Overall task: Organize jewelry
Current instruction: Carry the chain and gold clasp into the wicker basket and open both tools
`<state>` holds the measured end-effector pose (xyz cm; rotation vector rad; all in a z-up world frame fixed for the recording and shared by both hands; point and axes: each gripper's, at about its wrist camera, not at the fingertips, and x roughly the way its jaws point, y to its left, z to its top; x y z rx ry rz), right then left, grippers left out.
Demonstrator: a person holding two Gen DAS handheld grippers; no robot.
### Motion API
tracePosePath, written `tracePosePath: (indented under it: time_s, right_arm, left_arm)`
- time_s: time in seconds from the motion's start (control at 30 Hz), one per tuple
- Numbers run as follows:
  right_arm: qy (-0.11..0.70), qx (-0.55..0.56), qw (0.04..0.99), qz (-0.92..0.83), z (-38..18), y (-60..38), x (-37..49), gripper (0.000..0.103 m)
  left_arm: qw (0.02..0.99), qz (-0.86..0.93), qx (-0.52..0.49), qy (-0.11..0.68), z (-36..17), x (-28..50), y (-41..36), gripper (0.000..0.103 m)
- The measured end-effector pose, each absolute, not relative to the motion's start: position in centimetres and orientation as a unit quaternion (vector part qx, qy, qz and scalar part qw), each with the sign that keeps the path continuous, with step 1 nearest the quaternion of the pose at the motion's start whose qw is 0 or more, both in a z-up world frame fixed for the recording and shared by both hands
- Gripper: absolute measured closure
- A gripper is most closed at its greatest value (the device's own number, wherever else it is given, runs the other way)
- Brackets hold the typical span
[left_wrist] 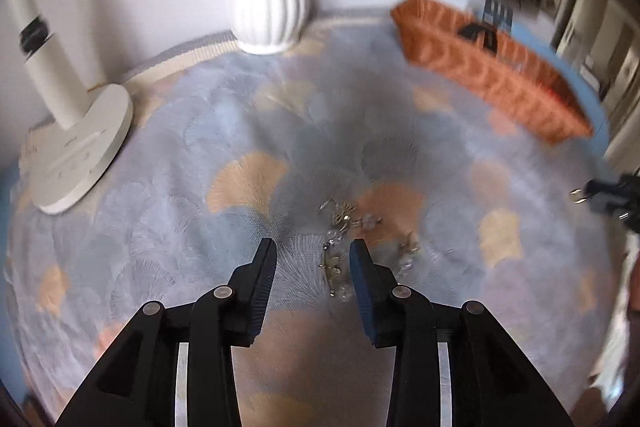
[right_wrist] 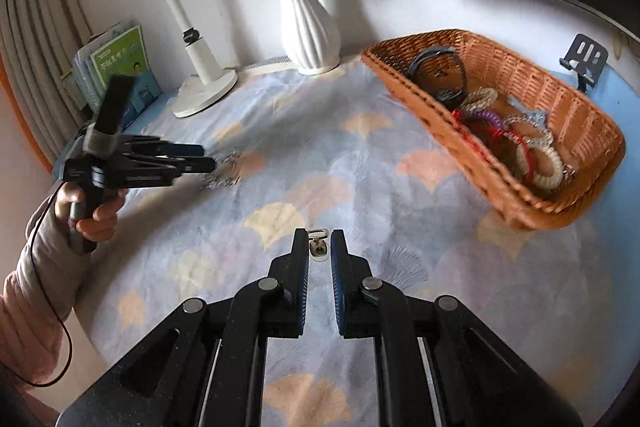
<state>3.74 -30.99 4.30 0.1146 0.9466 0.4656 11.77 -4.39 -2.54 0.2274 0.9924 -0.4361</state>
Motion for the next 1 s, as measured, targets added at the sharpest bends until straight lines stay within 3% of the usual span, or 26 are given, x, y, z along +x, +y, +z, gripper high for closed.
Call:
tracePosePath:
  time_s: [0.07, 0.17, 0.37, 0.57, 1.0]
  right_arm:
    - [0.452, 0.057, 0.860, 0.228, 4.1, -30.6, 3.8, 0.090]
    - [0.453, 0.065, 0.859, 0.229, 3.9, -30.8, 4.0, 0.090]
    - [0.439, 0.087, 0.866, 0.224, 5.1, -32.3, 4.1, 0.090]
    - [0.396, 0.093, 0.889, 0.209, 8.6, -35.1, 4.2, 0.090]
    - [0.370, 0.127, 0.915, 0.102, 11.8, -45.1, 10.4, 0.090]
  left_arm:
    - [0.853, -0.207, 0.119, 0.465, -2.6, 12.1, -4.9, 0.069]
    - [0.848, -0.227, 0.121, 0.463, -2.4, 12.2, -5.5, 0.094]
    - [0.849, -0.280, 0.073, 0.442, -0.4, 11.3, -6.1, 0.094]
    - [0.864, -0.334, 0.058, 0.373, 6.3, 9.7, -8.3, 0.094]
    - [0.862, -0.406, 0.082, 0.292, 15.1, 12.9, -21.1, 0.094]
